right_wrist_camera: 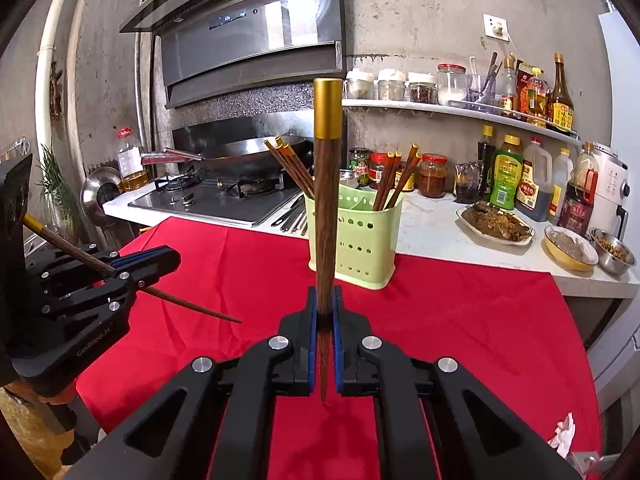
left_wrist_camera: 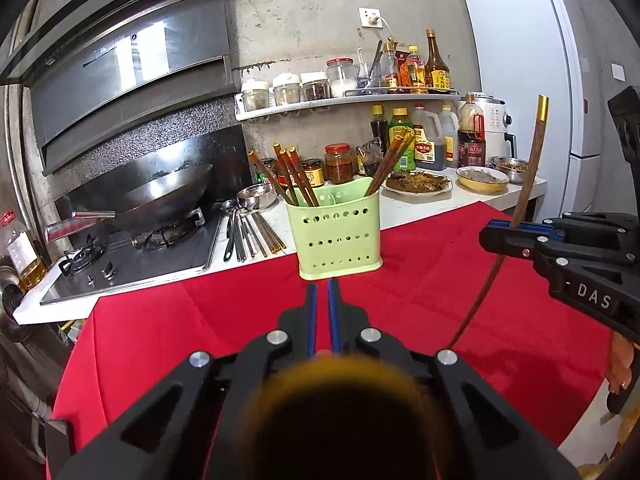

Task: Organize utensils
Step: 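Carry both upright chopsticks above the green holder, then open both grippers to drop the chopsticks into the green holder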

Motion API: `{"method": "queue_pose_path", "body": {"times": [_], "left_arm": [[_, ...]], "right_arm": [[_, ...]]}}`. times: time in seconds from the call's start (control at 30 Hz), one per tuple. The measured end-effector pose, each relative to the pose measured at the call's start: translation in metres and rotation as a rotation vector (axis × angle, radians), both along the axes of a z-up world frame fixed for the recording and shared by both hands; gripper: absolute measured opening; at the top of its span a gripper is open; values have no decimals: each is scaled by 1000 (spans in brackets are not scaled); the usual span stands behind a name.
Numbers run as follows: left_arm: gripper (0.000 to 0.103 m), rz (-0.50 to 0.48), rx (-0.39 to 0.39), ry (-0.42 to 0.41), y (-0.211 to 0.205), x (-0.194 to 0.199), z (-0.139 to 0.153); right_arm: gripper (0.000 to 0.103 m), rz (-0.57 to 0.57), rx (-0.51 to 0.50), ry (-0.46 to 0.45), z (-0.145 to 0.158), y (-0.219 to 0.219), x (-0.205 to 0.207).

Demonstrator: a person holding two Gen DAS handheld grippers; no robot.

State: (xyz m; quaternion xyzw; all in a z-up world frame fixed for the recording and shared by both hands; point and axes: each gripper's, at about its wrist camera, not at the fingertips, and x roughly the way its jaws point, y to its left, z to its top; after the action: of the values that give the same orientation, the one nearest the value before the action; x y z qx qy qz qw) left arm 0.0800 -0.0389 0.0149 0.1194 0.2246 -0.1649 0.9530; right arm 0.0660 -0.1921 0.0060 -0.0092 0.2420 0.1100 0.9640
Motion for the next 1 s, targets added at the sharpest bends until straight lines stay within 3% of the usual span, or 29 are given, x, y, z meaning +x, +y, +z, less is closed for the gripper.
{"method": "queue_pose_path", "body": {"times": [0.23, 0.5, 0.63, 0.73, 1.0], "left_arm": [[6, 13, -1, -4, 5, 29, 11], [6, -32, -88, -87, -6, 68, 80], [6, -73, -135, -77, -23, 97, 109], [6, -88, -148, -28, -38, 130, 112], [6, -60, -51, -18, -68, 178, 80]], "right_arm": [[7, -24, 14, -42, 24, -15, 26], [7, 20, 54, -213, 104, -18, 61], [7, -12, 35, -283, 134, -22, 87], [7, -29, 30, -280, 137, -29, 113], [7, -40, -12, -194, 98, -37, 165]]}}
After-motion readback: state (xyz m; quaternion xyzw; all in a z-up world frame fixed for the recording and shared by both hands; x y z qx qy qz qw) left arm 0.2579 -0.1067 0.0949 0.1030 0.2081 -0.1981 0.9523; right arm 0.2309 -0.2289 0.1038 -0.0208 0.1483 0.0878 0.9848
